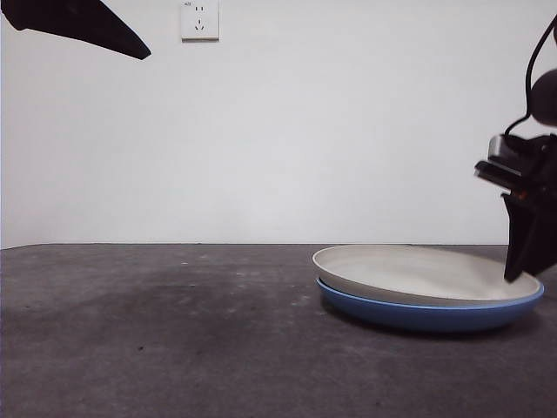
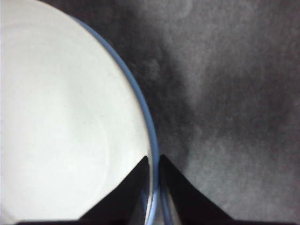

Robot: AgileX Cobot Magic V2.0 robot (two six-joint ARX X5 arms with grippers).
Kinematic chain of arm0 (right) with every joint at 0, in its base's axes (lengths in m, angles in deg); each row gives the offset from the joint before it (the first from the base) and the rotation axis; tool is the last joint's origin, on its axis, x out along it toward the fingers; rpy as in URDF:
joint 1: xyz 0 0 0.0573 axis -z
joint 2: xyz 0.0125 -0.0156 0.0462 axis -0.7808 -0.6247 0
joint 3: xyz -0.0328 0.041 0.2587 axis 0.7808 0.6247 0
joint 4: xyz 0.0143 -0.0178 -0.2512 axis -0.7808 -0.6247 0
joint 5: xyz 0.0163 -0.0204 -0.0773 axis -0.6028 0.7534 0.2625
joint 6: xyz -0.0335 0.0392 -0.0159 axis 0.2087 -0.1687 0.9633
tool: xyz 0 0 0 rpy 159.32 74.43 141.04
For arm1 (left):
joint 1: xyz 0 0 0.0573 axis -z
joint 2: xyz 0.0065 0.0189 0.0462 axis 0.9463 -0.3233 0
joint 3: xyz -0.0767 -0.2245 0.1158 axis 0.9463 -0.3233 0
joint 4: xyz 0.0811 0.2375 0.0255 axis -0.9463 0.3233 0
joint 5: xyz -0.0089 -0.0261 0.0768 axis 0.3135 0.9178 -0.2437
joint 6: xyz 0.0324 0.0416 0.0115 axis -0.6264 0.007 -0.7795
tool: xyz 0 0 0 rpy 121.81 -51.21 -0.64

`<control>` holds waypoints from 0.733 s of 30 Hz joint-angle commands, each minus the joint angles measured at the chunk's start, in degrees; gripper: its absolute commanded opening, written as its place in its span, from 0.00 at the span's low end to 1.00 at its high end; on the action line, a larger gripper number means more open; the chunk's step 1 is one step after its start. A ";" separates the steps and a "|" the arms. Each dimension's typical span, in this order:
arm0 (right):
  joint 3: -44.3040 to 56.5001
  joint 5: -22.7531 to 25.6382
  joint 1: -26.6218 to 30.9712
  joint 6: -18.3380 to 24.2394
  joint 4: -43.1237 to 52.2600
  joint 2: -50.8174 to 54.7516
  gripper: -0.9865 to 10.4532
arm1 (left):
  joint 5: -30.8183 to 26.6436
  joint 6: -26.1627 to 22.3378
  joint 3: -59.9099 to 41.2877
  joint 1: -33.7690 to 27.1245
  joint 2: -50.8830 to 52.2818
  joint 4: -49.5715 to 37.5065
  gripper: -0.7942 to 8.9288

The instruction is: Pick up the white plate, put it on the blue plate, put it on desk

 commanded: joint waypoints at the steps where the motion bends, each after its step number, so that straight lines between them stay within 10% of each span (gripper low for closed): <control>1: -0.74 -0.44 -0.07 -1.25 0.76 2.62 0.10 | 0.37 -0.70 0.44 0.31 -0.26 -0.50 0.47; 22: -2.21 -2.58 -10.08 -11.63 7.67 11.72 0.10 | 0.37 -0.70 0.44 0.31 -0.26 -0.63 0.47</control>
